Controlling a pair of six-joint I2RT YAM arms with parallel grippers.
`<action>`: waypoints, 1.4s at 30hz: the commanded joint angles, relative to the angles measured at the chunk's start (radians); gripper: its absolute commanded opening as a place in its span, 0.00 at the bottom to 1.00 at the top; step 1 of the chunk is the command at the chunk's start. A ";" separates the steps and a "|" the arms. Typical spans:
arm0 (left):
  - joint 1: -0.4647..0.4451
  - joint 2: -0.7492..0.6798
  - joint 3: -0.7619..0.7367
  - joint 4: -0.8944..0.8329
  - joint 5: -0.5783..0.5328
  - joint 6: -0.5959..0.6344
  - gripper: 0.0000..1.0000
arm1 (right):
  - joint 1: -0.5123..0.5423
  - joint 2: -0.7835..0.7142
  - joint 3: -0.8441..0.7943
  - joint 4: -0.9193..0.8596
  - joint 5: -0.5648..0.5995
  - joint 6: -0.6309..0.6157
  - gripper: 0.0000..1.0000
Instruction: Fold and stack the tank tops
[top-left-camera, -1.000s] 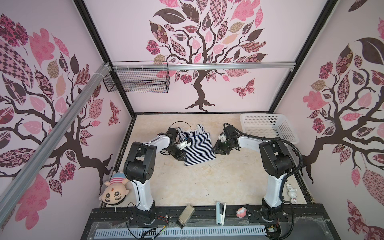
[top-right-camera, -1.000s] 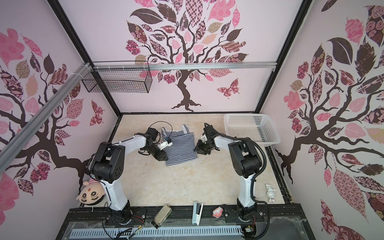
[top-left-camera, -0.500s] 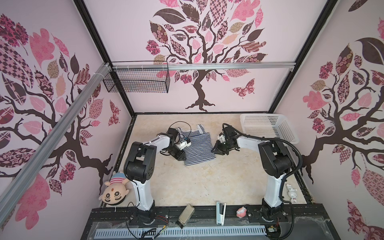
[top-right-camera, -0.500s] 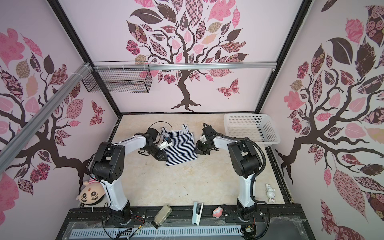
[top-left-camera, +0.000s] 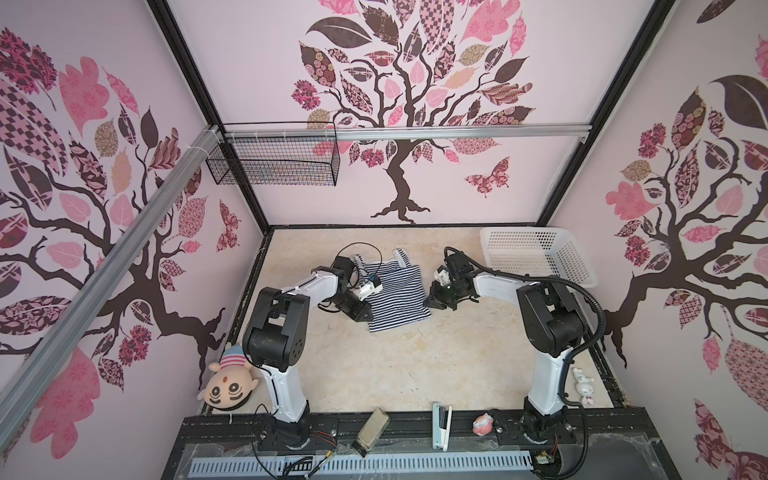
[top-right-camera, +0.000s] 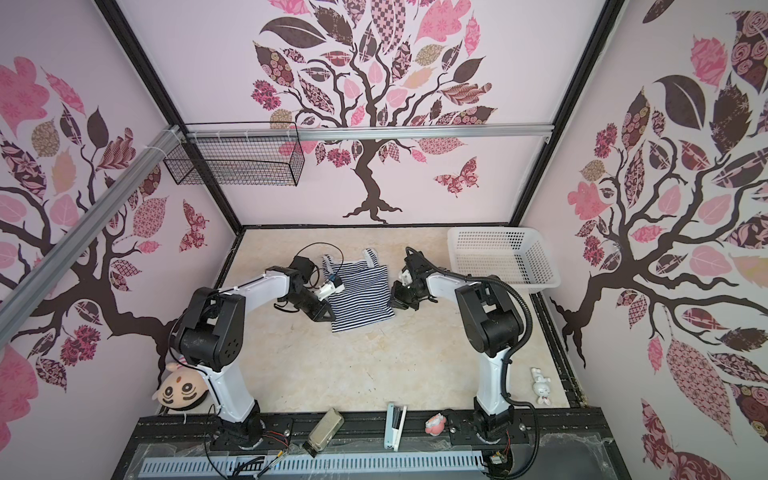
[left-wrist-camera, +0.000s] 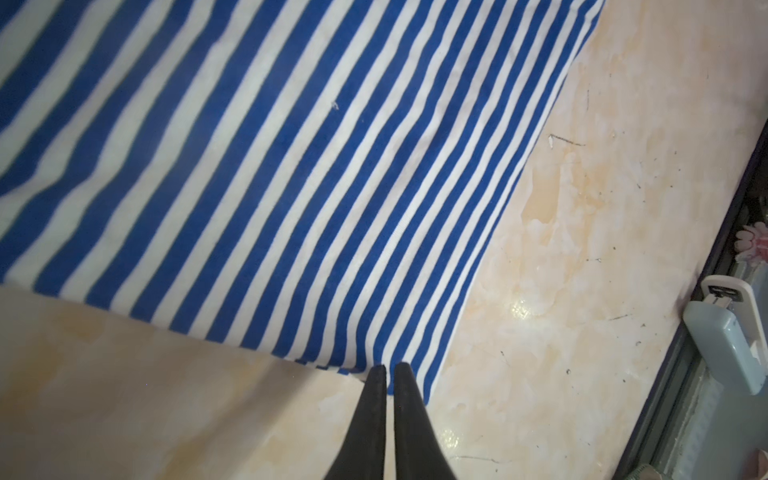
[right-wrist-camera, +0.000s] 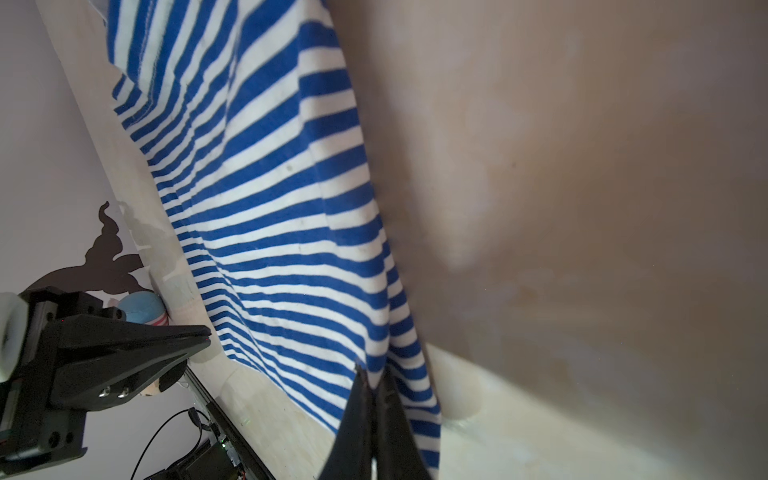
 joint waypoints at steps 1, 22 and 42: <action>0.005 -0.044 -0.026 -0.027 0.034 0.023 0.10 | 0.006 -0.070 -0.022 -0.009 -0.016 -0.006 0.05; 0.018 -0.081 -0.084 0.033 0.052 -0.026 0.36 | 0.007 -0.102 -0.093 0.013 -0.026 -0.008 0.05; 0.032 0.031 0.007 0.088 0.031 -0.132 0.36 | 0.006 -0.073 -0.051 0.003 -0.030 -0.010 0.06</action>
